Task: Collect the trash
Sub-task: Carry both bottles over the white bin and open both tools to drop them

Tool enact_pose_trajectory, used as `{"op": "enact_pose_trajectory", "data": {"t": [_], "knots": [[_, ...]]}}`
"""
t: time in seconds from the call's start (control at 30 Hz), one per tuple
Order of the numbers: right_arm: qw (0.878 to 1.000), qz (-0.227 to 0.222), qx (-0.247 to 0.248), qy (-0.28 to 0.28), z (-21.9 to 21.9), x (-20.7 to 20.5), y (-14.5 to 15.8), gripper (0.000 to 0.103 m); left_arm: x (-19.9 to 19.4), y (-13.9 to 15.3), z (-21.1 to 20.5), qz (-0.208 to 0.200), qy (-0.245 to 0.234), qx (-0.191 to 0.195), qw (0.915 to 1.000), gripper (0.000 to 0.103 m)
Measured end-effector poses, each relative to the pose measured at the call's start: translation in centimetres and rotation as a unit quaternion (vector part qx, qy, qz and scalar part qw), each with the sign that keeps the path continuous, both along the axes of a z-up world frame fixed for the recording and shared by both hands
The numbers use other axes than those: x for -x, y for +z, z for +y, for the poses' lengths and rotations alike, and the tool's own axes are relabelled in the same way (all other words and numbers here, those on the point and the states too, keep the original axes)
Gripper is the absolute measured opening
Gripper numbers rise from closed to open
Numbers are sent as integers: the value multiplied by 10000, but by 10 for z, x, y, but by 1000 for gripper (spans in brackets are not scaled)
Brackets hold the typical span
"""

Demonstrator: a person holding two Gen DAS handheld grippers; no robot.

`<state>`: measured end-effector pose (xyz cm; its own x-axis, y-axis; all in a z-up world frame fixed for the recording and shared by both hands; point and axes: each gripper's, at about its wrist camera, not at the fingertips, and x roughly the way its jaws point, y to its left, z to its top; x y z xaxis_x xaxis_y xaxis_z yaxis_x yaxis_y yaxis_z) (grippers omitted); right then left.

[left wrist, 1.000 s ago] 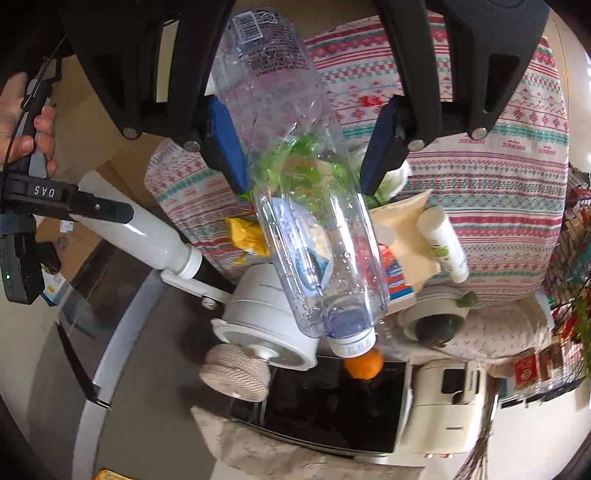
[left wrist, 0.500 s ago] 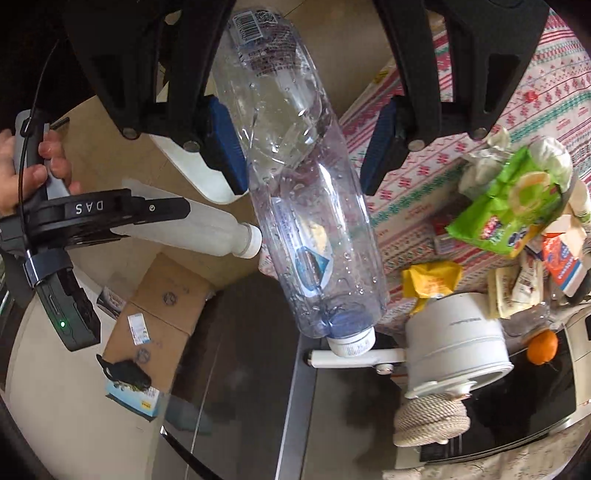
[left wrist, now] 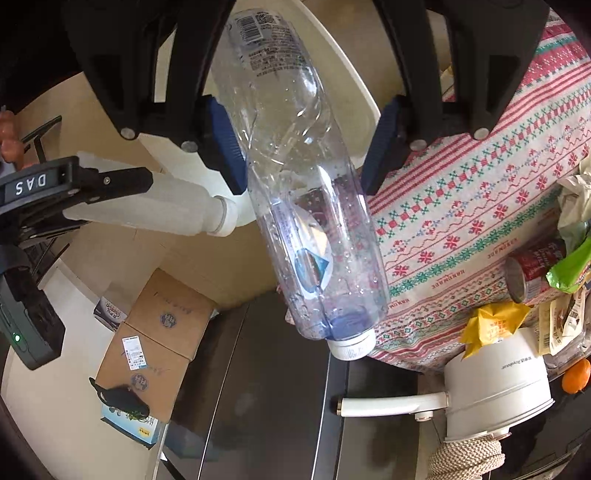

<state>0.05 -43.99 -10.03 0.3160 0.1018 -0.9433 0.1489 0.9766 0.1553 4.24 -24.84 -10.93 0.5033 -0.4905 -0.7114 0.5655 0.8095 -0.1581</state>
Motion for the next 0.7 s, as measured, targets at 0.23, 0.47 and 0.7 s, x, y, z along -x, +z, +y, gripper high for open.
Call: {"op": "enact_pose_trajectory", "data": {"t": [0.23,0.47,0.7], "knots": [[9996,268,50,-58,-5,-2,-17,50,0,-27,-7,242,-33,-329,9992,67],[9989,460,71,-24,-1,-5,-26,50,7,-19,4,204,-32,-535,9984,79],[9981,610,82,-1,3,-9,-29,50,6,-3,29,138,239,-651,9975,84]]}}
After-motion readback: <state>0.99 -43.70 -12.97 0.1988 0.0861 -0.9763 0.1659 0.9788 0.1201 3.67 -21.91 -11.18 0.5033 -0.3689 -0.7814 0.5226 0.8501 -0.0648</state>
